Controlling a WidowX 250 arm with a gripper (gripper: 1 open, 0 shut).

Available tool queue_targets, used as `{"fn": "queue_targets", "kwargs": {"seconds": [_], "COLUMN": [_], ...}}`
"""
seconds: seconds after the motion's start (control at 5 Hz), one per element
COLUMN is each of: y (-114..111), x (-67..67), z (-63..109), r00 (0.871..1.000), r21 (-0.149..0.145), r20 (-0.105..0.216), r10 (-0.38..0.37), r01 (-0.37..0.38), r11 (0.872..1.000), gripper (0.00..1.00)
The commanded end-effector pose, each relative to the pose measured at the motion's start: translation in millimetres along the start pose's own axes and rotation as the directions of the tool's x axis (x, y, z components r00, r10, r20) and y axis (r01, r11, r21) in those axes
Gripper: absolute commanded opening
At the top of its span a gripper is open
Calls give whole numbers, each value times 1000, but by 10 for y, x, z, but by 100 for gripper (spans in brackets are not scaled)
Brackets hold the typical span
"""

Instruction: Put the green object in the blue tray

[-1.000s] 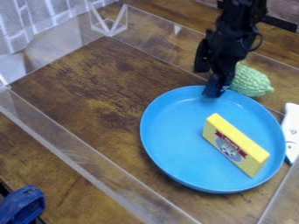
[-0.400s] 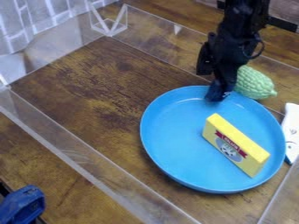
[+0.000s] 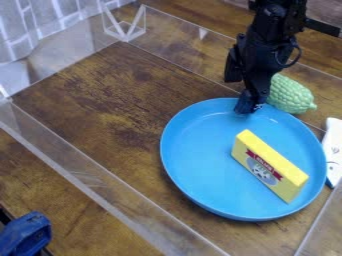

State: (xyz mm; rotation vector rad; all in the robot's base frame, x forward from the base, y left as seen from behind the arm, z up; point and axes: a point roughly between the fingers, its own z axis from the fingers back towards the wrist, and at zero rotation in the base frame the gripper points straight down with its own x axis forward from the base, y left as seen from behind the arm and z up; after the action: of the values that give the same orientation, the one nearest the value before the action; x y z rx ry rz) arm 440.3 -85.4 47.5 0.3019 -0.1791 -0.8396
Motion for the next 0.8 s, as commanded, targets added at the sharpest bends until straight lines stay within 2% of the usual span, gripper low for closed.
{"fn": "queue_targets", "kwargs": {"seconds": [0.0, 0.2, 0.4, 0.6], "y": [10, -138, -278, -351], "x": [196, 275, 336, 359], "z": [472, 480, 473, 436], "r00": [987, 973, 950, 942], "r21": [66, 72, 74, 62], "r20": [149, 195, 236, 250], "r10": [-54, -126, -205, -224], "r01": [45, 114, 193, 216], "r11": [997, 991, 978, 975], "gripper": [100, 100, 100, 100]}}
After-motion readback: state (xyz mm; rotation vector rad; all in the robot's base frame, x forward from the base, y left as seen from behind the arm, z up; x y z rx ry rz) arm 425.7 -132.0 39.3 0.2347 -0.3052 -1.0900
